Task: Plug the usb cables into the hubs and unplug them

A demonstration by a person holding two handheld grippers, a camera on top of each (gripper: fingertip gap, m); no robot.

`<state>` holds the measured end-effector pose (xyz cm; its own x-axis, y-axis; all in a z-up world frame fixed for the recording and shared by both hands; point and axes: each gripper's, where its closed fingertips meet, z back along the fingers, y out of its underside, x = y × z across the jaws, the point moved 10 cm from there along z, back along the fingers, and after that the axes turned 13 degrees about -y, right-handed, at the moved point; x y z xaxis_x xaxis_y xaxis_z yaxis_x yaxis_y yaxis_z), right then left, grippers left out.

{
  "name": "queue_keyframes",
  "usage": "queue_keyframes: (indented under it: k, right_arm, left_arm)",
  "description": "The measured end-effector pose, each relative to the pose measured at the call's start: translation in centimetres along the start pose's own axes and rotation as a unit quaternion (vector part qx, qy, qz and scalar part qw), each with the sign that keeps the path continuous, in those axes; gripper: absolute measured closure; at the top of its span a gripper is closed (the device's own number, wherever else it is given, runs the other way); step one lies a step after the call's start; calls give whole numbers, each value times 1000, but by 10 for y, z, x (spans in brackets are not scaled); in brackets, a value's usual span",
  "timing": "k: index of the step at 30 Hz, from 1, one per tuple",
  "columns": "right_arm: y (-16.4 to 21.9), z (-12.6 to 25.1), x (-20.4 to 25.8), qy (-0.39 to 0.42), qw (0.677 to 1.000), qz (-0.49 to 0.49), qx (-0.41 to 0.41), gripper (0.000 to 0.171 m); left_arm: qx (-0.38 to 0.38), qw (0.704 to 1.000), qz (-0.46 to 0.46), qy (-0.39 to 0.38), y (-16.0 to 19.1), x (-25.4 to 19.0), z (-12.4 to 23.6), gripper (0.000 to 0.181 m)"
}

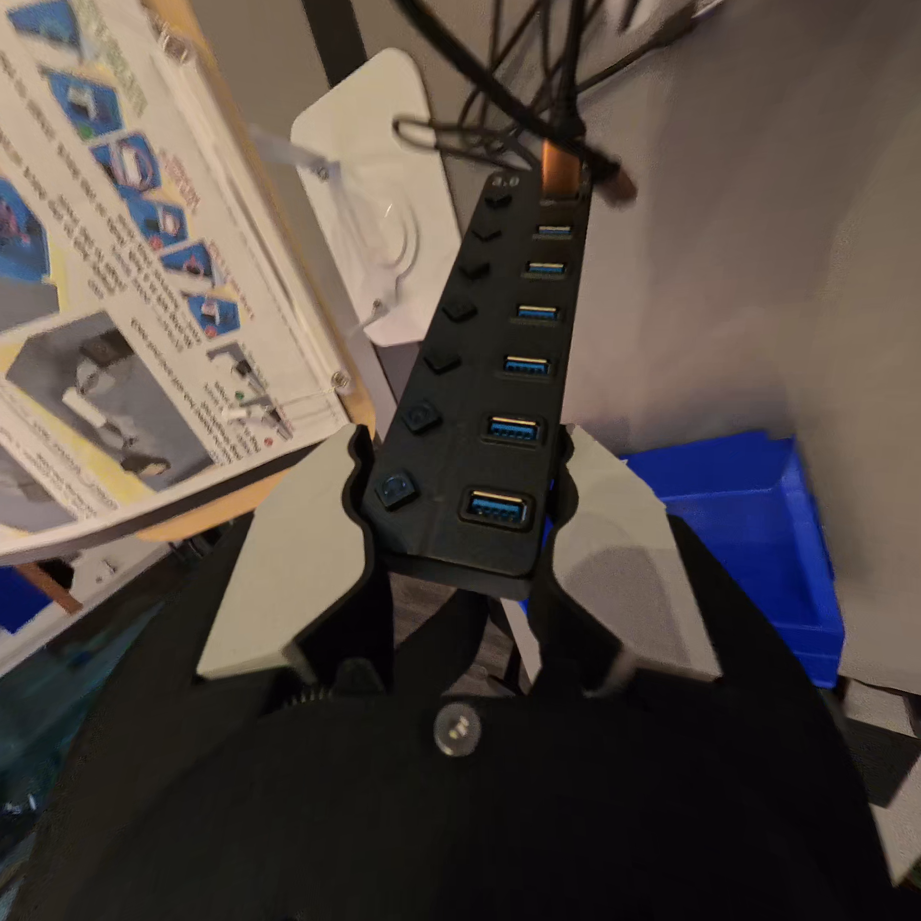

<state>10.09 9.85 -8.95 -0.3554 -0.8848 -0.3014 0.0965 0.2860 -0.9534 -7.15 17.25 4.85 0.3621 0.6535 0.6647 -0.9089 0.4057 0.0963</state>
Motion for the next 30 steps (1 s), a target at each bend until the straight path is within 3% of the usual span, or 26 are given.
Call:
queue_keyframes:
  k: [5,9,10,11,14,15,18,30]
  right_arm:
    - [7,9,-10,-48,999,-2,-19,171]
    - [10,19,-20,-84,996,8,-23,140]
    - [12,21,-20,-97,995,18,-19,151]
    - [15,21,-22,-97,995,14,-5,150]
    - [21,18,-27,-80,997,-12,-3,136]
    - [21,16,-26,-64,998,-6,6,136]
    - [20,13,-24,-35,999,4,8,163]
    - [17,12,-18,-90,995,20,31,150]
  left_arm:
    - [-17,1000,18,-14,-5,2,5,111]
    - [-8,1000,18,-12,1,4,10,111]
    - [-7,1000,19,-12,2,4,11,111]
    - [-7,1000,21,-14,2,5,12,111]
    - [-29,999,29,-8,-3,5,15,111]
    - [-31,999,26,-5,-6,4,15,111]
    - [-25,1000,8,2,-15,0,9,111]
    - [-16,1000,-10,10,-31,3,7,111]
